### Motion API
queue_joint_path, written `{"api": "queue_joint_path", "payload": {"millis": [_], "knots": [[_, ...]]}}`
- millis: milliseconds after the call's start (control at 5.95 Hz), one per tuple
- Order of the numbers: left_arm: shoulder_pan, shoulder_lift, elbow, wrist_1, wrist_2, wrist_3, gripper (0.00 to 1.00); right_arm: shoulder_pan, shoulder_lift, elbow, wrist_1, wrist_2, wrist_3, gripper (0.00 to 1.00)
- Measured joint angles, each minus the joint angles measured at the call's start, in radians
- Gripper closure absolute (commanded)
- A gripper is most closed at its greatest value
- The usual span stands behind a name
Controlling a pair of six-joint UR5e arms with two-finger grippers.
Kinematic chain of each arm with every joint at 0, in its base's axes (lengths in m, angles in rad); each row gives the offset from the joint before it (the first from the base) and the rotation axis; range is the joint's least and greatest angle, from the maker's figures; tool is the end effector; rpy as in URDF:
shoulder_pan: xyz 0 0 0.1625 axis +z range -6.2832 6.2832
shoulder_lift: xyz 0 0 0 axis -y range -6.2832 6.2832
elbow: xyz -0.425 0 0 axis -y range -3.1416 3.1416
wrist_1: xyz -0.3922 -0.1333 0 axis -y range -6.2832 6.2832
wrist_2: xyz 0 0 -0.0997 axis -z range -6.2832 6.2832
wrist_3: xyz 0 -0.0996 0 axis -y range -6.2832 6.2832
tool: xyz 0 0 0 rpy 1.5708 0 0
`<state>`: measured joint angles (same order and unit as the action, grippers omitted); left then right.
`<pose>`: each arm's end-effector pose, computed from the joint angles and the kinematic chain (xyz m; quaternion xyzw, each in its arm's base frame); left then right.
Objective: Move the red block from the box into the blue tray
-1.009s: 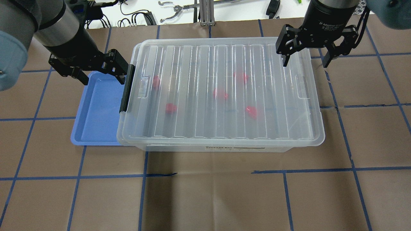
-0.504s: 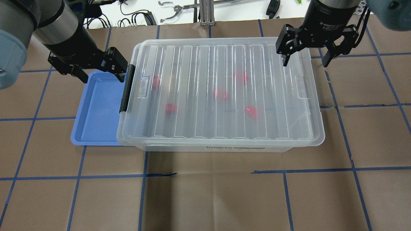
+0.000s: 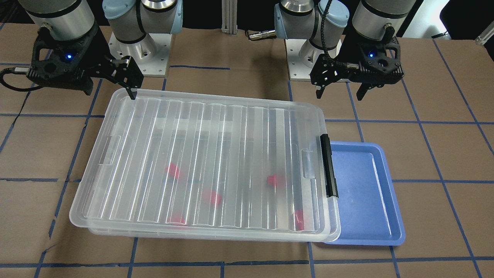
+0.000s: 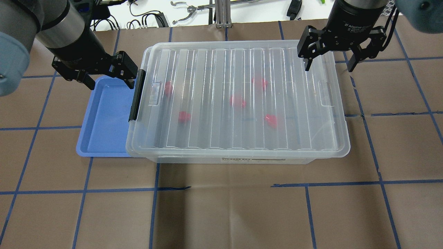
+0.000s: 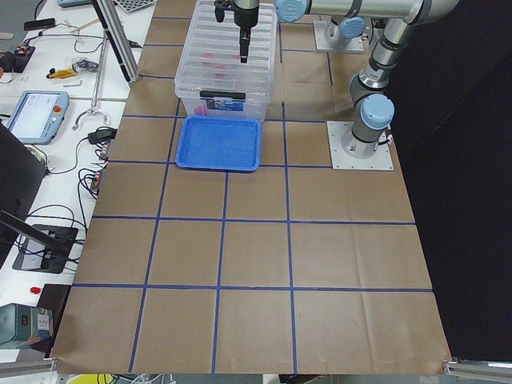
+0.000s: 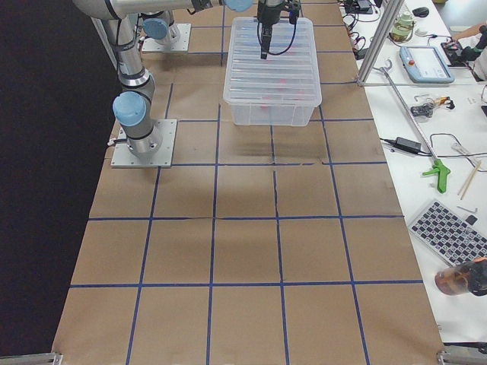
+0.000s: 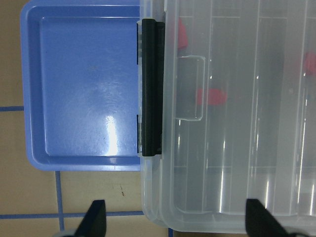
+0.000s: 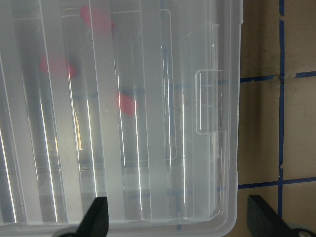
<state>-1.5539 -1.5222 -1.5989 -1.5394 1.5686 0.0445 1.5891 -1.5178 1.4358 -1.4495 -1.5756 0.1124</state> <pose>-0.1255 -0.4784 0.5007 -0.0138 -0.9996 0.0260 0.0003 0.1421 -0.5066 0.5156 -0.0470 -0.9987 -0.0194 0.0037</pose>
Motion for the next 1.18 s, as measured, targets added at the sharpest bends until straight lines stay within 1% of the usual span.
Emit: {"api": "queue_joint_path", "payload": {"millis": [336,504,673,841,1177], "knots": [[0.000,0.000,-0.001,-0.001,0.000,0.001,0.01,-0.031,0.002,0.001,0.001,-0.002,-0.034,0.00],[0.000,0.002,-0.002,-0.001,0.001,0.001,0.01,-0.089,0.006,0.008,0.002,0.000,-0.107,0.00],[-0.001,0.000,-0.002,0.000,0.001,0.001,0.01,-0.168,0.009,0.034,-0.004,0.006,-0.187,0.00],[-0.001,-0.001,-0.002,0.000,0.000,-0.001,0.01,-0.230,0.011,0.079,-0.038,0.008,-0.236,0.00],[-0.002,0.000,0.000,0.001,0.000,-0.003,0.01,-0.268,0.011,0.201,-0.171,0.009,-0.259,0.00]]}}
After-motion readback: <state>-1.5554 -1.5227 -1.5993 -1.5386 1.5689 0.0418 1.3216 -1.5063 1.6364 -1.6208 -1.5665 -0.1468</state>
